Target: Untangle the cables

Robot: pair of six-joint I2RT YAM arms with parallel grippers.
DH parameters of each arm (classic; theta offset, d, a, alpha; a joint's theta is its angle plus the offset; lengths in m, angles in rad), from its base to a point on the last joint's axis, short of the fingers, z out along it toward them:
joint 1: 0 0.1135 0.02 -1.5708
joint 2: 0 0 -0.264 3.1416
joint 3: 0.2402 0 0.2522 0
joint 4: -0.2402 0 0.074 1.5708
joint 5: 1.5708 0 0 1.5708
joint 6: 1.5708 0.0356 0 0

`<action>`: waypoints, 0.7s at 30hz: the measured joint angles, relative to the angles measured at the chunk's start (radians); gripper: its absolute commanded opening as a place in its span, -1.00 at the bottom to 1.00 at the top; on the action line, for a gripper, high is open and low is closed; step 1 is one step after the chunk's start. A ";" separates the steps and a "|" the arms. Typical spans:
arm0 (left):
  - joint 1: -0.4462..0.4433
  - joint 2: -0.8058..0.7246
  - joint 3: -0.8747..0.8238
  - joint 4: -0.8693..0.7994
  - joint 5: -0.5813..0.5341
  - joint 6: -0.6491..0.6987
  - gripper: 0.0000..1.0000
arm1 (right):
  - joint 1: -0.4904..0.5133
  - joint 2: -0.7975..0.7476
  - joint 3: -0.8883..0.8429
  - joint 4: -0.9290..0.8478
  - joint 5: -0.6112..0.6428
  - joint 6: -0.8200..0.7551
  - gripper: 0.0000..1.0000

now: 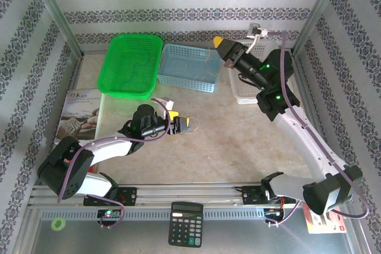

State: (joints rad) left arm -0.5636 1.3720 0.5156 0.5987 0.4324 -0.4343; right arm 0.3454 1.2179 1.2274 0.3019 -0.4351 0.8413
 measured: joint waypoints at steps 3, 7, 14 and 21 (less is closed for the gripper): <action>0.000 -0.028 0.022 -0.035 -0.012 -0.008 0.91 | -0.088 0.000 -0.023 -0.014 0.021 -0.010 -1.00; 0.000 -0.076 0.036 -0.076 -0.027 -0.018 1.00 | -0.208 0.026 -0.044 -0.022 0.058 -0.023 -1.00; 0.000 -0.125 0.060 -0.152 -0.060 -0.032 1.00 | -0.350 0.185 -0.044 -0.013 0.114 -0.045 -1.00; 0.000 -0.165 0.100 -0.239 -0.092 -0.039 1.00 | -0.405 0.394 -0.019 -0.014 0.136 -0.056 -1.00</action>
State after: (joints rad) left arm -0.5636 1.2068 0.6159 0.3595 0.3408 -0.4728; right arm -0.0597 1.6123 1.2087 0.2874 -0.2993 0.7853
